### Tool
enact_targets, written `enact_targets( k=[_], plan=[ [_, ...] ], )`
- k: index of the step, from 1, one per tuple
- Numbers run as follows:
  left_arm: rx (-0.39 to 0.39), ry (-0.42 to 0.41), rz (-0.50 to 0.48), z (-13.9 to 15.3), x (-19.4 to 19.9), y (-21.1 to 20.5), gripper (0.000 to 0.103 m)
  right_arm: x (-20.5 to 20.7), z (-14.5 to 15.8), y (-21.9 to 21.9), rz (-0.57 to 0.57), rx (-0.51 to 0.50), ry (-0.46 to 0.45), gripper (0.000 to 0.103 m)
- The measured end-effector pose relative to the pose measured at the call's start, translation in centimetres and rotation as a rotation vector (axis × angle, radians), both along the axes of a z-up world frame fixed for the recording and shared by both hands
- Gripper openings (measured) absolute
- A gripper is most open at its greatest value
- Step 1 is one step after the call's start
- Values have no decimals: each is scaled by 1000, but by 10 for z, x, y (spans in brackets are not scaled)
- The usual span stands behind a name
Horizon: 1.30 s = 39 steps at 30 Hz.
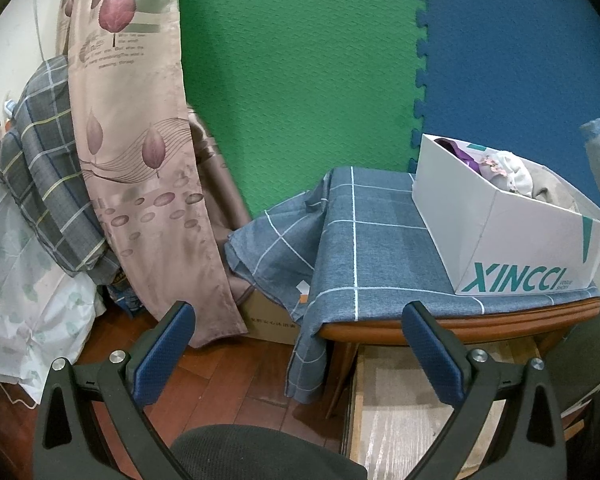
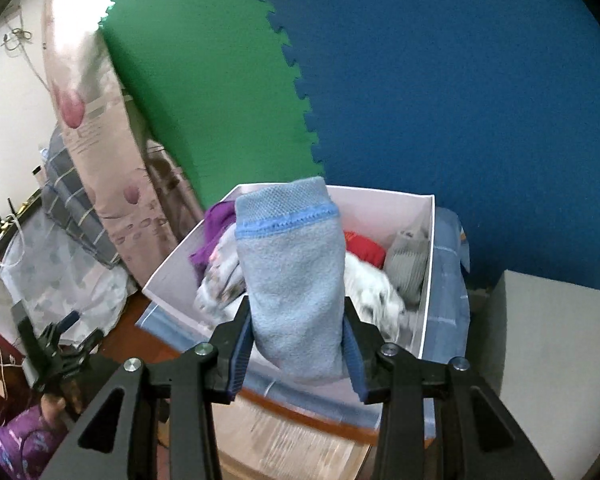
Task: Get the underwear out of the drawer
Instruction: 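Lift the light blue sock out and carry it over the white box, then lower the light blue sock into the box and open the right gripper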
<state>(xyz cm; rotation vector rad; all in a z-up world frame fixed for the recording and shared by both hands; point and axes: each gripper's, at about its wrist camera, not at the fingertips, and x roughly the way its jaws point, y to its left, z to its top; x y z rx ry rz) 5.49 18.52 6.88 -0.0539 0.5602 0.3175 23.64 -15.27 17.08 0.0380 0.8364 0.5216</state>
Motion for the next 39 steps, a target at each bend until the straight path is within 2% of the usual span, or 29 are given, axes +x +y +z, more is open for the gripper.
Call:
enact_targets(
  k=[9, 14, 19, 35, 39],
  plan=[
    [26, 10, -8, -2, 4, -6, 103, 61, -27, 11, -50, -58, 59, 41],
    [29, 10, -6, -2, 4, -6, 103, 87, -39, 21, -53, -138, 83, 41],
    [43, 15, -9, -3, 4, -9, 102, 110, -50, 23, -68, -176, 112, 41],
    [81, 27, -22, -4, 7, -15, 103, 140, -77, 48, -60, -280, 165, 42],
    [83, 28, -22, -4, 7, -16, 103, 144, -78, 45, -76, -271, 185, 45]
  ],
)
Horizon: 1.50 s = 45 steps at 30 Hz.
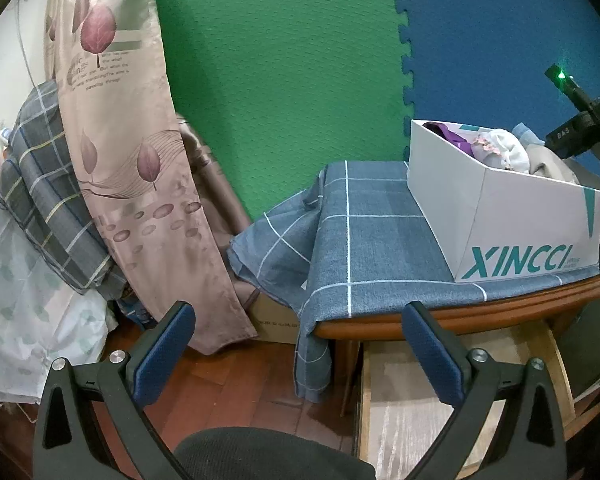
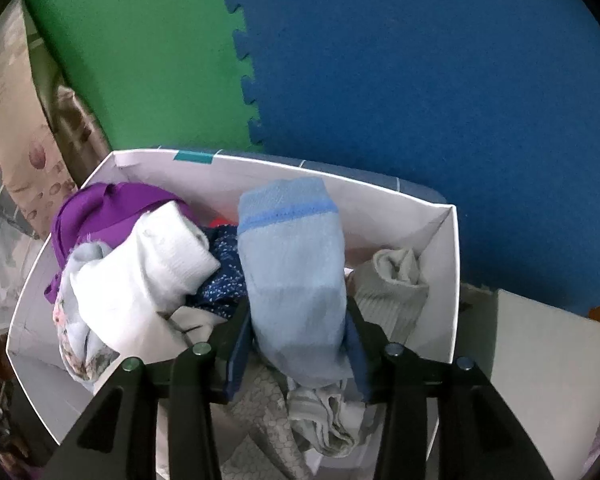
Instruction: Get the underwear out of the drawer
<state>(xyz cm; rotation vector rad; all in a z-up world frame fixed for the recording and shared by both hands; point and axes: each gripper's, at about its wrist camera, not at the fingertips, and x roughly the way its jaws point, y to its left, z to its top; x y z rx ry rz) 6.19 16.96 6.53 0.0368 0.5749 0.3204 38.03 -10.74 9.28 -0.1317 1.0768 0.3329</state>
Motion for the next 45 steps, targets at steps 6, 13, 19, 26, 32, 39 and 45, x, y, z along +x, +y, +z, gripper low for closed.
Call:
enact_targets(
  k=[6, 13, 19, 26, 32, 39, 45],
  plan=[
    [8, 2, -2, 0, 1, -1, 103, -2, 2, -6, -24, 26, -15, 46],
    [8, 3, -2, -1, 1, -1, 103, -11, 8, 1, 11, 12, -82, 46],
    [9, 4, -1, -1, 1, -2, 103, -26, 17, 3, 66, 49, -153, 46],
    [13, 6, 1, -1, 2, -3, 103, -71, 31, 2, 152, 239, -242, 46],
    [26, 15, -3, -1, -1, 0, 103, -142, 36, 13, 199, 322, -335, 46],
    [55, 37, -9, -2, 7, -4, 103, -247, 31, 2, 164, 328, -469, 46],
    [117, 64, -52, -5, 10, -20, 103, -297, 13, -21, 42, 373, -584, 53]
  ],
)
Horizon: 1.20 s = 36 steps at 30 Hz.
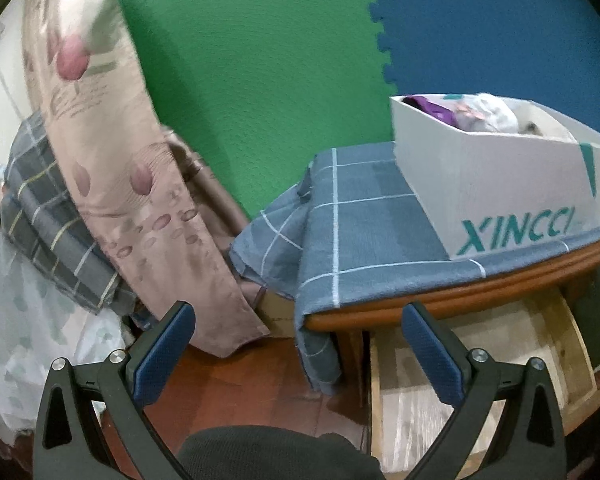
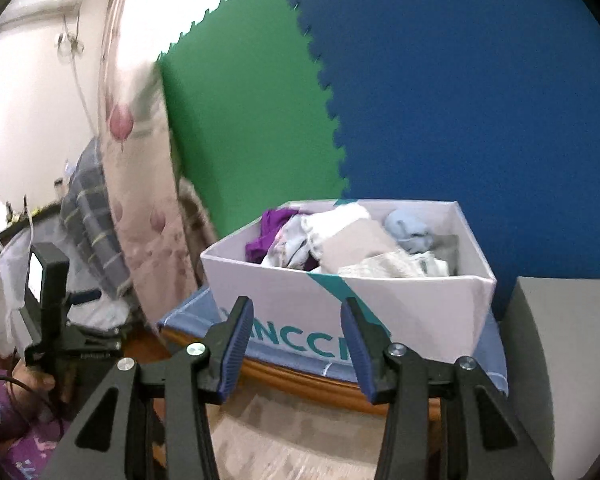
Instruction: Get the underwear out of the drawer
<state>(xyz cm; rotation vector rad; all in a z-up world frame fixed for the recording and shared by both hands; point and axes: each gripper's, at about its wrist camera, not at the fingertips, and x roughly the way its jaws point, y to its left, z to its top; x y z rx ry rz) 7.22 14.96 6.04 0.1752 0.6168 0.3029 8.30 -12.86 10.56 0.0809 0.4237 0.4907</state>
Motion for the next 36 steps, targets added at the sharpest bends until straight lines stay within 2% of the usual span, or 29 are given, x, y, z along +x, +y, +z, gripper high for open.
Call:
enact_targets(
  k=[1, 2, 5, 9, 11, 14, 16, 20, 27, 36],
  plan=[
    [14, 1, -11, -1, 0, -5, 103, -4, -3, -3, -22, 17, -15, 65],
    [26, -1, -28, -1, 0, -14, 103, -9, -8, -5, -54, 41, -28, 69],
    [1, -24, -103, -3, -2, -37, 103, -10, -22, -5, -70, 77, -15, 70],
    [-23, -55, -156, -9, -3, -61, 103, -14, -36, 3, -32, 44, -31, 70],
    [-72, -41, -165, -13, 0, -68, 103, -11, -39, 3, -18, 56, -15, 70],
    [-224, 0, -183, -25, 7, -64, 103, -6, -42, 0, -12, 86, 20, 70],
    [-290, 25, -175, -35, 9, -62, 103, -3, -48, 1, -15, 69, 51, 70],
    [-336, 31, -154, -44, 13, -58, 103, 1, -59, 6, -24, 22, 63, 70],
    [-322, 1, -77, -45, 15, -49, 103, 4, -65, 13, -29, -15, 84, 70],
    [-250, 21, -73, -47, 19, -57, 103, 8, -69, 14, -24, -28, 104, 70]
  ],
)
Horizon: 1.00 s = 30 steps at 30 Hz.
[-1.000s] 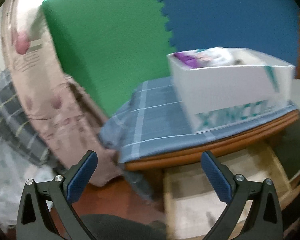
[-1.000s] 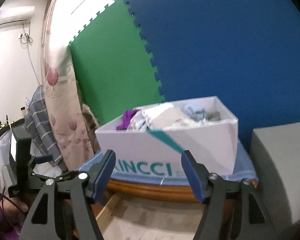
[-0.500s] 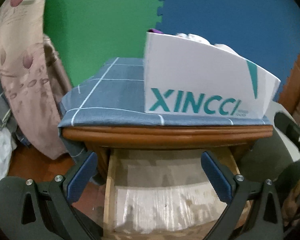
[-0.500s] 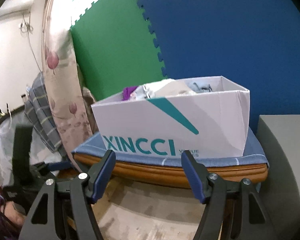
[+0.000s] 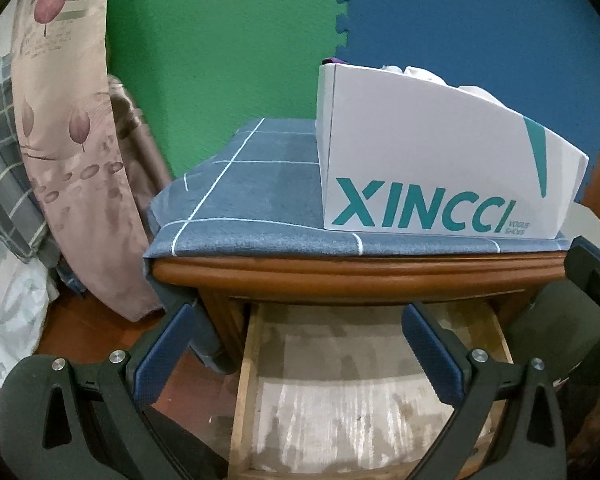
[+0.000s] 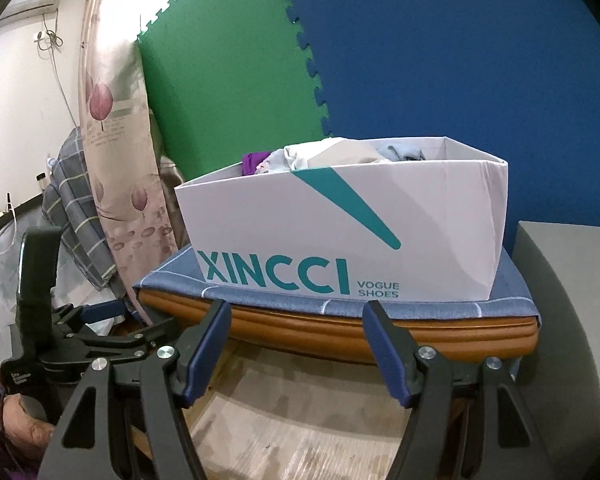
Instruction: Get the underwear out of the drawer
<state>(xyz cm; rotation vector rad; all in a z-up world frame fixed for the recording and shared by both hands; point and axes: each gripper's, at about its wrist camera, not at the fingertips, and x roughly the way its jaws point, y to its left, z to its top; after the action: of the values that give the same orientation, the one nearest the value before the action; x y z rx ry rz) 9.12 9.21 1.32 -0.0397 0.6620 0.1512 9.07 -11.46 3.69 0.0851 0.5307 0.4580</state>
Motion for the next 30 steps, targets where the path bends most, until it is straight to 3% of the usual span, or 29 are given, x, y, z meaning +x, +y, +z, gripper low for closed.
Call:
enact_targets(
  k=[10, 17, 30],
  plan=[
    [0, -18, -2, 1, -2, -2, 103, 3, -2, 1, -2, -5, 23, 70],
    [12, -27, -15, 5, -3, -8, 103, -14, 4, -2, -68, 64, 53, 70],
    [52, -45, -51, 10, -8, -19, 103, -14, -1, -3, -95, -7, 29, 70]
  ],
)
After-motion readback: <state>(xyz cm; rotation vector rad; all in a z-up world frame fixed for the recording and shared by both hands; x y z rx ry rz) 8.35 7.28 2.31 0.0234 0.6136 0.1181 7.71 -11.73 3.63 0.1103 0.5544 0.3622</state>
